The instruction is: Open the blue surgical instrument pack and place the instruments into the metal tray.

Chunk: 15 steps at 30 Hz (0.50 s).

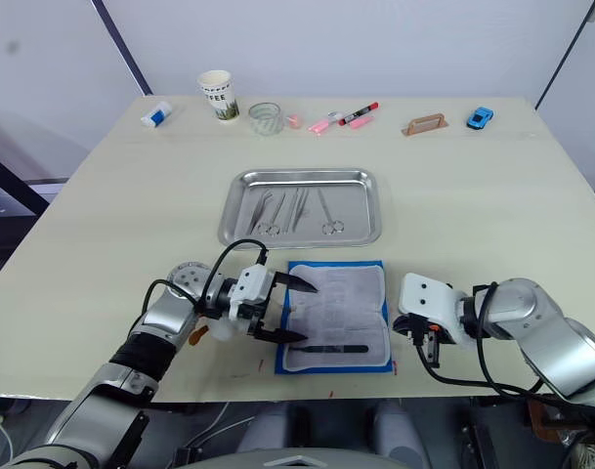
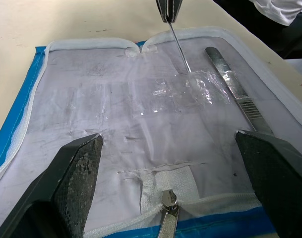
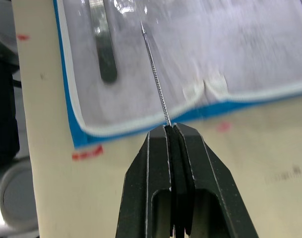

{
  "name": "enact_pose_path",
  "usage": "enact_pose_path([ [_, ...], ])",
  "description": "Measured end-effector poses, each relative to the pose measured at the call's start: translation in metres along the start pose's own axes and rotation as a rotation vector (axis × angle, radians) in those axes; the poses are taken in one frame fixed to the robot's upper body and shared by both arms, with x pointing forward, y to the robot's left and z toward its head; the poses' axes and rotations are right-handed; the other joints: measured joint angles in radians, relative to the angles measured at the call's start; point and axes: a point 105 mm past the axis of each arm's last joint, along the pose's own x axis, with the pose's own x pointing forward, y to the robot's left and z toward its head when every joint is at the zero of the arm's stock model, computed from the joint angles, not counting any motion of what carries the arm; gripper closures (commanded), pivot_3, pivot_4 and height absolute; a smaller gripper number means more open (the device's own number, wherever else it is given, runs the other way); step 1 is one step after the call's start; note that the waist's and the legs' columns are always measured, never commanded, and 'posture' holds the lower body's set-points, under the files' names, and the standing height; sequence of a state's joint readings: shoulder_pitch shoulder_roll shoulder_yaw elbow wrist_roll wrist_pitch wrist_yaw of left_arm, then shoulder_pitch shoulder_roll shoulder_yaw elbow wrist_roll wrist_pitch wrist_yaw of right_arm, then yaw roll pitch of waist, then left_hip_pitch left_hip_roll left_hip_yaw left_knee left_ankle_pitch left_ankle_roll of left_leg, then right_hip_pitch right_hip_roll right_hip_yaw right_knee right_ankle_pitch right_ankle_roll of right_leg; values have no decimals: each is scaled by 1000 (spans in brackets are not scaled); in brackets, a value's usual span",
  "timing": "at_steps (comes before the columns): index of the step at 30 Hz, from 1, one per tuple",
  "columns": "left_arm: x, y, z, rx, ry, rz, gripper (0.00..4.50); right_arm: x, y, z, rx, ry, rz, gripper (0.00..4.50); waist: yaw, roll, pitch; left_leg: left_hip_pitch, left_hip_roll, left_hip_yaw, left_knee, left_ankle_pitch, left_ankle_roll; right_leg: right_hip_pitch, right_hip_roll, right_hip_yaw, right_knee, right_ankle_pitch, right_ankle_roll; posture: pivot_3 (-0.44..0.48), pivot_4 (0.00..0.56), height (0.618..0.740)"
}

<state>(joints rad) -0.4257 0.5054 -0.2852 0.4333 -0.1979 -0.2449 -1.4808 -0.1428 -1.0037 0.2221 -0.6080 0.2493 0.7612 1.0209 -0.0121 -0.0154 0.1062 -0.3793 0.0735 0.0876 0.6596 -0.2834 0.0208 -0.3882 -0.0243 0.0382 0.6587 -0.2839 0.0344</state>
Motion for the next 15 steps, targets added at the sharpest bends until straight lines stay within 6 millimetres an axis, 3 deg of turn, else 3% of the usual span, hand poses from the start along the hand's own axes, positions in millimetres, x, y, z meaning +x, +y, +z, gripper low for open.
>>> enact_pose_path([
  [5,1,1,0,-2,-3,2,0,-23,-4,-22,35,48,-40,4420,0,0,0,0,0,0,0,0,0,0,0,0,0,0,0,0,150,740],
  [8,0,1,0,-1,-4,3,0,-34,-6,-25,57,29,-55,4420,-1,0,0,0,0,0,0,0,0,0,0,0,0,0,1,0,150,740],
  [11,0,1,-1,-2,-3,3,0,-45,-12,-15,102,-55,-90,4420,-1,0,0,0,0,0,0,0,0,0,1,0,0,0,1,0,150,740],
  [15,0,1,-1,-2,-4,4,0,-39,-20,7,172,-201,-116,4420,-2,0,0,0,0,0,0,0,0,0,1,1,0,0,1,0,150,740],
])
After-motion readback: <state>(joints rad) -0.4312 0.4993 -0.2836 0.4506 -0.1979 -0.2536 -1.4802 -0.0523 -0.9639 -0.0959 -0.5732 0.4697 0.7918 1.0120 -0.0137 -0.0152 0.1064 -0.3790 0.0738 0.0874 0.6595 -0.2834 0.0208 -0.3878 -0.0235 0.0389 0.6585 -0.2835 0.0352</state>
